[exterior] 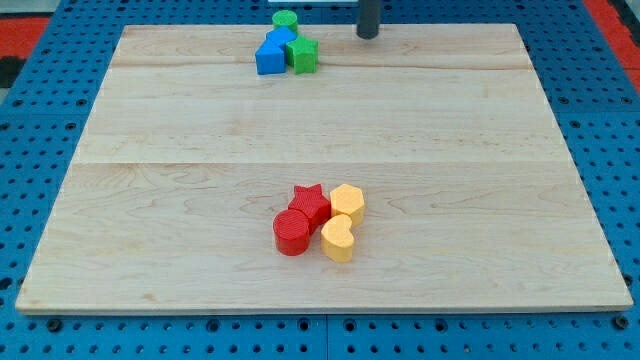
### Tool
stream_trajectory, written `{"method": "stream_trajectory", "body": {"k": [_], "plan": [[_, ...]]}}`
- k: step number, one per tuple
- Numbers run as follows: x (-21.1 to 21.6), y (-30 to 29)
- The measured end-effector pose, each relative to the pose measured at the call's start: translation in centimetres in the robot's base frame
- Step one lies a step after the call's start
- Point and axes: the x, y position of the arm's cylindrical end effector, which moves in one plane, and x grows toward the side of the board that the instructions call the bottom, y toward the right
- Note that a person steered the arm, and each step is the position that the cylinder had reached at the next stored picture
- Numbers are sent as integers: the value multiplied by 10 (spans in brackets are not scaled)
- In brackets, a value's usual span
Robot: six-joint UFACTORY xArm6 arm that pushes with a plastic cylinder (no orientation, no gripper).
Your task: Push the green circle towards top right
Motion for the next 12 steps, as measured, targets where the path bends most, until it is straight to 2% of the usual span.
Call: {"method": "stream_trajectory", "body": {"k": [1,2,4,5,6,7,9,11,12], "plan": [[93,24],[164,-13],[127,-232],[52,-304],[-32,-321],[-34,-317],[-34,-262],[-34,-248],[-33,-173]]}}
